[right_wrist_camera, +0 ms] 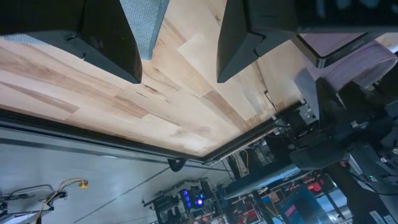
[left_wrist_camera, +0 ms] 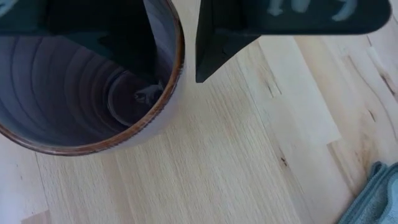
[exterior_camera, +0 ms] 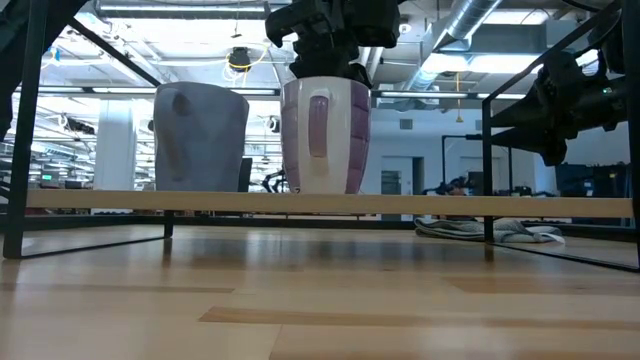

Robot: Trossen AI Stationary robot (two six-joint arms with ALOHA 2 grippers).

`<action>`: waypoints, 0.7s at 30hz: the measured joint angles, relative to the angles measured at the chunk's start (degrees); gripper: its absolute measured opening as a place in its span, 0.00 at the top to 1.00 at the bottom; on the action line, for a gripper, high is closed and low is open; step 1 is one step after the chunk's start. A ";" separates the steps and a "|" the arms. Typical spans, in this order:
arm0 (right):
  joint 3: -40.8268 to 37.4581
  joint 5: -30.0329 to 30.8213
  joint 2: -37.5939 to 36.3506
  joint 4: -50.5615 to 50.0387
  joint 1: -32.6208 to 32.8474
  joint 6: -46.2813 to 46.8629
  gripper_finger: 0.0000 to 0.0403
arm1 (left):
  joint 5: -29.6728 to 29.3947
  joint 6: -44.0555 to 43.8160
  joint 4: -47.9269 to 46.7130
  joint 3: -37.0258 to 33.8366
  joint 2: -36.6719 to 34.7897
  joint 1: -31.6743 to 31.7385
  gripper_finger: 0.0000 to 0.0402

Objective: Stack small to large cups/mugs on shelf
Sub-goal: Put the purple mug on the shelf

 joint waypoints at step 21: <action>0.00 0.00 0.00 0.00 0.00 -0.02 0.43 | 1.13 0.07 -2.07 0.00 0.00 0.00 0.76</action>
